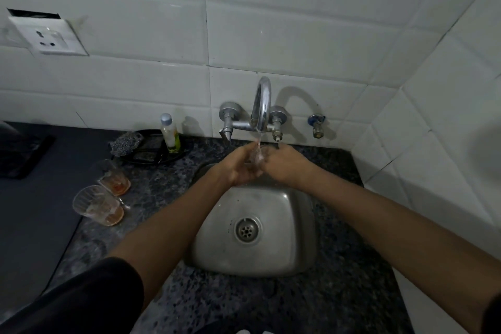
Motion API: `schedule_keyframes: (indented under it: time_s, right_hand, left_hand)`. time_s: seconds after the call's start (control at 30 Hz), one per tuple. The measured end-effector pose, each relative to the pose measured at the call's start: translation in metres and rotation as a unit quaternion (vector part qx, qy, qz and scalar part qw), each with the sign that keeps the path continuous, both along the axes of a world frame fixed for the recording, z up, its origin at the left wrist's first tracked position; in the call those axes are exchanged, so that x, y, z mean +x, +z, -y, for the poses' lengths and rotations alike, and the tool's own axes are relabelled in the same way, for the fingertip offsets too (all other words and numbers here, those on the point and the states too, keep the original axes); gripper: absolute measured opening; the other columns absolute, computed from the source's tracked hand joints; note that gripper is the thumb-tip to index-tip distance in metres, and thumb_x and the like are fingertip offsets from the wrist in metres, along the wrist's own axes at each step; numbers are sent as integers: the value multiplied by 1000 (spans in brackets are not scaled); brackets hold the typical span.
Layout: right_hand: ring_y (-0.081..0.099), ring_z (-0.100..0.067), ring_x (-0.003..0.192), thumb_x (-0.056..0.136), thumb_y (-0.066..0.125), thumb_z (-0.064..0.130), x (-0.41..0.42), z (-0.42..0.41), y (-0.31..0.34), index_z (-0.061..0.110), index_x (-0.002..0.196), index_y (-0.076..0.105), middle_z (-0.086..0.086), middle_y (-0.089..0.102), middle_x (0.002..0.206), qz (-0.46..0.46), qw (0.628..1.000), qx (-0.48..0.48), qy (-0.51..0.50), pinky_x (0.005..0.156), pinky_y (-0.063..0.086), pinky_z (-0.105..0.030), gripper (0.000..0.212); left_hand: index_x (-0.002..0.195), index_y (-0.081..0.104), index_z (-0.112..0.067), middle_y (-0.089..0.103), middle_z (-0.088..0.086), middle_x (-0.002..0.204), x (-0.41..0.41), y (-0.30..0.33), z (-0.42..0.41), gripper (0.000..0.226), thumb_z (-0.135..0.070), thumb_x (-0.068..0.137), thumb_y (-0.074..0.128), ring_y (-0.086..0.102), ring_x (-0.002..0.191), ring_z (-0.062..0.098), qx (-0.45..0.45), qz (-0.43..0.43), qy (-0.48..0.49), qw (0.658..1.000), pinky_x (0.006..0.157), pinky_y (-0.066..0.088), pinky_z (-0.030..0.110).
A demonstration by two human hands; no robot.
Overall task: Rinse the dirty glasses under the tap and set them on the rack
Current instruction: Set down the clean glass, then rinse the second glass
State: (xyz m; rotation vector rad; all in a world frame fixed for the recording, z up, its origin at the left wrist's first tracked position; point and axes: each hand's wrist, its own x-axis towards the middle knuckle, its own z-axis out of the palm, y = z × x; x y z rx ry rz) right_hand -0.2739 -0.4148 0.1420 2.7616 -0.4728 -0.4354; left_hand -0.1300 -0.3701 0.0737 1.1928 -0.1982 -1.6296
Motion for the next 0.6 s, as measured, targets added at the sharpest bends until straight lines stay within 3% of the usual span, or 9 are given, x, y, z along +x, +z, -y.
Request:
schedule_keyframes:
  time_s: [0.07,0.23,0.37,0.5,0.6]
  right_hand:
    - [55,-27,133,105,47,17,0,-1,-3,6,150,44,-12,55,147,25,1000,-6,-17,106,44,-45,46]
    - [60,-34,125,96,60,19,7,-11,0,9,136,57,-15,60,136,99,966,149,-184,100,51,-44,41]
    - [64,-32,120,94,60,18,2,-6,-4,16,136,55,-12,61,133,65,972,182,-137,97,53,-41,42]
    - [61,-25,122,102,49,11,0,-11,-3,12,130,60,-8,63,134,47,998,37,-6,101,45,-40,30]
    - [57,-28,128,99,55,14,9,-19,-7,12,134,57,-10,58,140,64,986,117,-99,102,46,-43,36]
  left_hand:
    - [109,73,-8,73,8,91,0,0,4,33,-37,94,68,67,87,21,-2,25,1,1000,86,56,39]
    - [95,71,-7,70,6,81,-6,5,-1,20,-21,97,56,67,71,18,-44,-29,21,998,66,58,31]
    - [97,68,-5,74,9,80,-6,8,-6,30,-25,101,46,72,67,21,-26,-60,26,997,61,60,31]
    - [104,68,-2,76,12,91,-11,15,-7,41,-31,106,39,75,79,23,-52,-75,3,996,68,60,31]
    - [102,66,0,74,16,89,-11,15,-8,39,-26,103,37,73,81,27,-47,-86,47,994,79,58,36]
